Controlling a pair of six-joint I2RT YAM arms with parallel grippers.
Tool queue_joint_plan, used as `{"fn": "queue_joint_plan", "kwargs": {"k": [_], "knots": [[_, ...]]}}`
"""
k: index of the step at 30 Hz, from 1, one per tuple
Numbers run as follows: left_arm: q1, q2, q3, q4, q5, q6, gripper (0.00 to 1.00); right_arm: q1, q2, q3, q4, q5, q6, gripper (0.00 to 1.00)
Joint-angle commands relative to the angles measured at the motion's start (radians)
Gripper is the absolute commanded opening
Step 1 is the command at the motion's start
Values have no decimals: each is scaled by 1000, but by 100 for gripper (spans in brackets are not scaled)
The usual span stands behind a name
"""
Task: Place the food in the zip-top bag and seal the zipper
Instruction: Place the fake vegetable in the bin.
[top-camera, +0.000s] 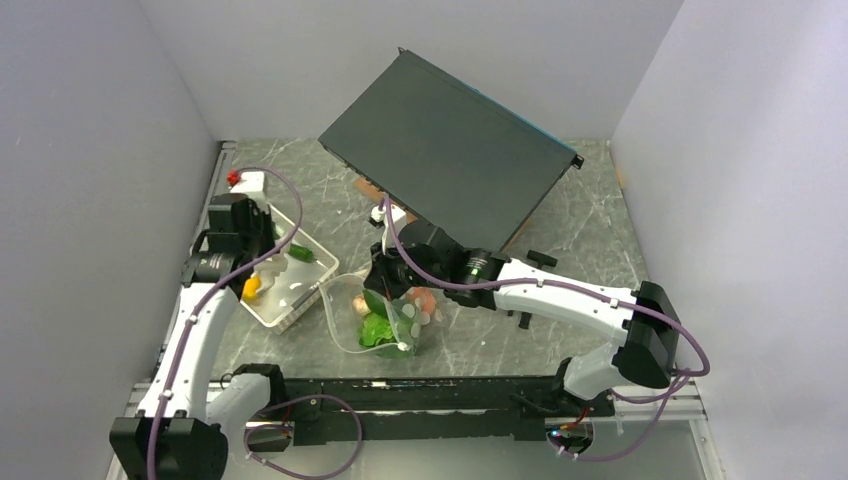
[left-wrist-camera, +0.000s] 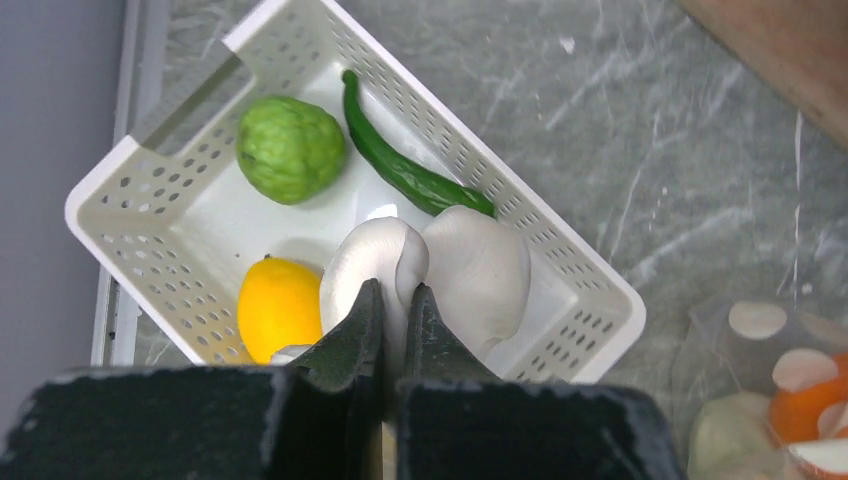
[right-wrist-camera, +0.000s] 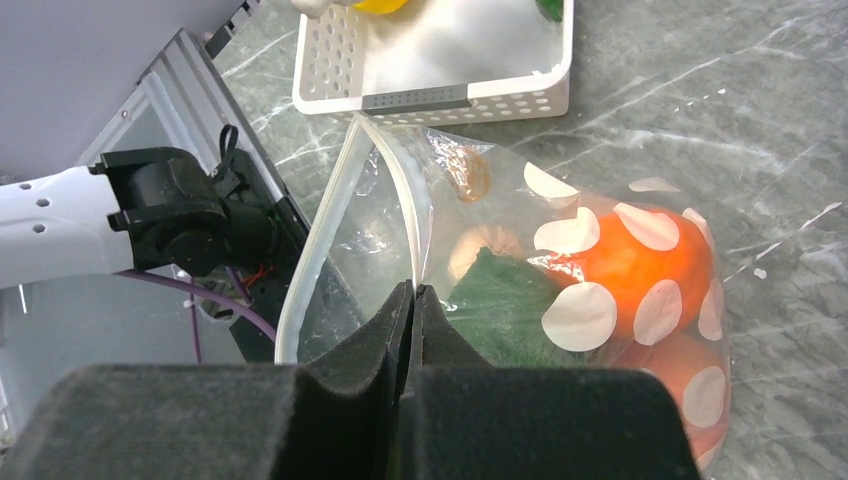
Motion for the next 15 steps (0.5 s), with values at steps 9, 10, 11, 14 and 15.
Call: {"fn": "queue_joint_plan", "kwargs": {"k": [9,10,11,14,15], "knots": [[297,89,34,165,260,-86,10,6,3,26,83,10,-5,0],[310,105,35,174,294,-91,13,6,8,27,87,4,-10,0],[319,124,38,179,328,-99,13,6,12,26,94,-1,-14,0],[337,188,64,167,400,-116,10,6,20,30,108,-13,-20,0],[341,203,69,167,421,-119,10,6,20,30,114,-19,-21,0]]}}
